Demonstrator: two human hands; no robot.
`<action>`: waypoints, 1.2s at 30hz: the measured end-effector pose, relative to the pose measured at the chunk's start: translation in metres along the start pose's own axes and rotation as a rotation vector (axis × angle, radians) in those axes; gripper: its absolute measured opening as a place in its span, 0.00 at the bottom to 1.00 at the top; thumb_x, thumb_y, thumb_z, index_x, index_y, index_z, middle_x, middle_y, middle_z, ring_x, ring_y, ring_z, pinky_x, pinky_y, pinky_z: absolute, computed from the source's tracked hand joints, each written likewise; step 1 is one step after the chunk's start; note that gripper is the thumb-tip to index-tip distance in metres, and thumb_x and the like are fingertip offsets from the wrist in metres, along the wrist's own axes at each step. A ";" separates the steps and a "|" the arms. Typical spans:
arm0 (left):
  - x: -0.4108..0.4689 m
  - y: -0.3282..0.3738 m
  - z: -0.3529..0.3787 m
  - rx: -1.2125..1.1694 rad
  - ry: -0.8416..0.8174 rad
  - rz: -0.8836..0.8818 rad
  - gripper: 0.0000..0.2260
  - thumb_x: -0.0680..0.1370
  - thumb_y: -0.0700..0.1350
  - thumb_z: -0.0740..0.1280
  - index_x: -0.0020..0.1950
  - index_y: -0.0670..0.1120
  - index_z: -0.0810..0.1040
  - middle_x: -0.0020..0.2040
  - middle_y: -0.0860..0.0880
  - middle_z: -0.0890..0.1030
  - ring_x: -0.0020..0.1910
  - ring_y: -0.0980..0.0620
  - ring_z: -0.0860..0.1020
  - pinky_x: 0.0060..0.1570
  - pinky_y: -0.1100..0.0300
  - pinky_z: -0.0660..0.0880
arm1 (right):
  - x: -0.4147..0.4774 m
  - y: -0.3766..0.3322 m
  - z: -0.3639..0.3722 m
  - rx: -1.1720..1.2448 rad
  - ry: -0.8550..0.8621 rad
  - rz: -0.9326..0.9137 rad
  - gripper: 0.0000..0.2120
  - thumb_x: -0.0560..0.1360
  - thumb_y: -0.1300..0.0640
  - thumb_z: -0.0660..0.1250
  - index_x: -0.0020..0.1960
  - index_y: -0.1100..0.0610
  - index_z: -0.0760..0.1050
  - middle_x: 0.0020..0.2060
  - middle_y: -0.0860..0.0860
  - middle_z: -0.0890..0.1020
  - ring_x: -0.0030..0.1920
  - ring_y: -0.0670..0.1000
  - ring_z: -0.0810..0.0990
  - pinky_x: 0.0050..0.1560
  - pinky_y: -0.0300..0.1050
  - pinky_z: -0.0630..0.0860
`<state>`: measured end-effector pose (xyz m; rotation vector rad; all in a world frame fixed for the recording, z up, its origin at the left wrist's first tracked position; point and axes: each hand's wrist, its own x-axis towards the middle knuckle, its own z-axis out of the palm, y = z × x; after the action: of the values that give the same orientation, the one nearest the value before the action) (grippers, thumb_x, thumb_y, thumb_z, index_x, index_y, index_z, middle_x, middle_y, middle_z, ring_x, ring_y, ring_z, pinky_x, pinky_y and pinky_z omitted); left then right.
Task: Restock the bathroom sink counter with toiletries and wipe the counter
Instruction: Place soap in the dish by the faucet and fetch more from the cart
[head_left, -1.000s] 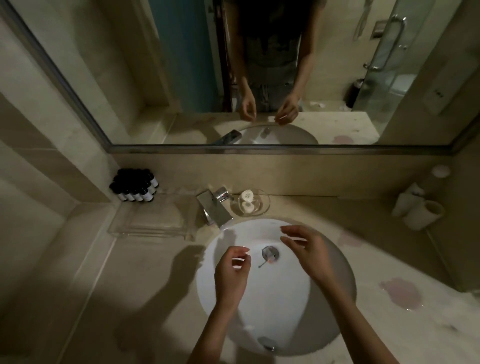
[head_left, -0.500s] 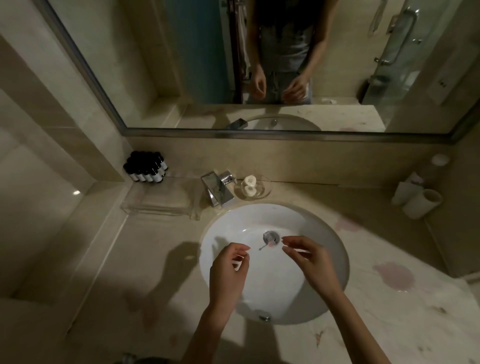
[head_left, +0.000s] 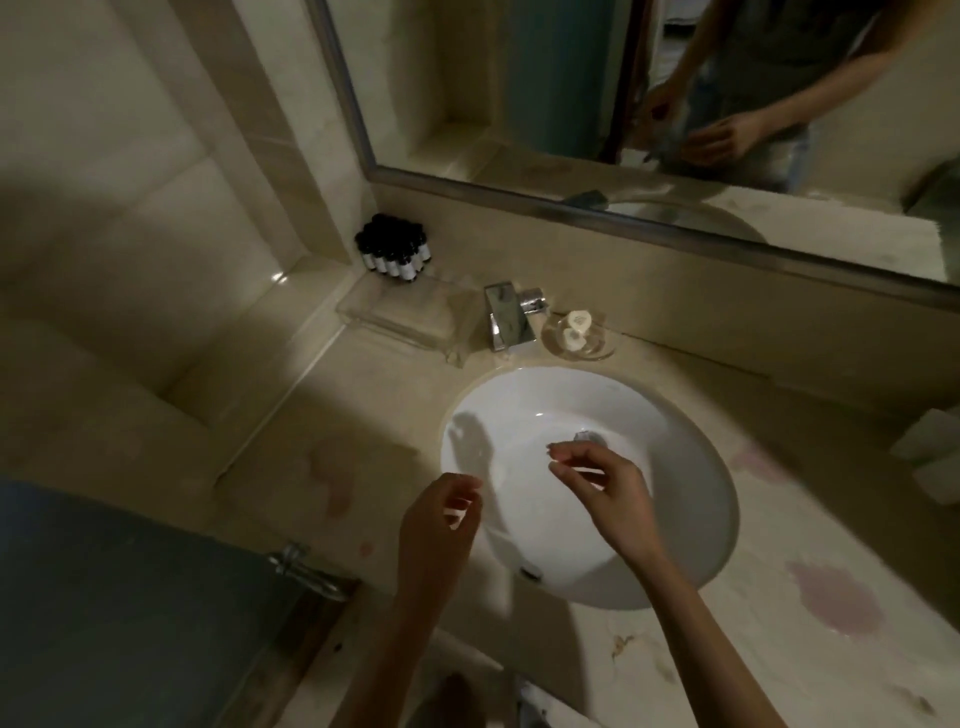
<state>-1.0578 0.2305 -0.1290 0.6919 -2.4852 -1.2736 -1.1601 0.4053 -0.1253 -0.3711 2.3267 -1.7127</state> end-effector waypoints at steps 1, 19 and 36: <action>-0.006 -0.003 -0.004 -0.003 0.023 -0.030 0.06 0.76 0.42 0.70 0.49 0.52 0.80 0.43 0.58 0.82 0.42 0.61 0.79 0.44 0.65 0.77 | -0.003 -0.003 0.005 0.008 -0.022 -0.010 0.05 0.74 0.56 0.71 0.49 0.52 0.82 0.49 0.41 0.84 0.48 0.42 0.82 0.50 0.34 0.76; -0.318 -0.080 -0.175 0.037 0.864 -0.536 0.06 0.76 0.43 0.70 0.51 0.52 0.79 0.45 0.56 0.81 0.43 0.62 0.79 0.43 0.68 0.75 | -0.197 -0.093 0.227 0.005 -1.015 -0.367 0.12 0.73 0.62 0.71 0.49 0.45 0.79 0.42 0.43 0.84 0.44 0.38 0.82 0.46 0.34 0.77; -0.672 -0.044 -0.154 0.070 1.654 -1.073 0.13 0.72 0.42 0.73 0.52 0.57 0.79 0.46 0.59 0.80 0.48 0.63 0.77 0.47 0.64 0.75 | -0.558 -0.115 0.298 -0.064 -1.969 -0.833 0.10 0.72 0.50 0.72 0.52 0.44 0.77 0.47 0.35 0.80 0.49 0.33 0.78 0.47 0.22 0.69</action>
<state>-0.4053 0.4549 -0.0871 2.0401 -0.6995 -0.2692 -0.5285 0.2914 -0.0833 -1.9560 0.6343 -0.4776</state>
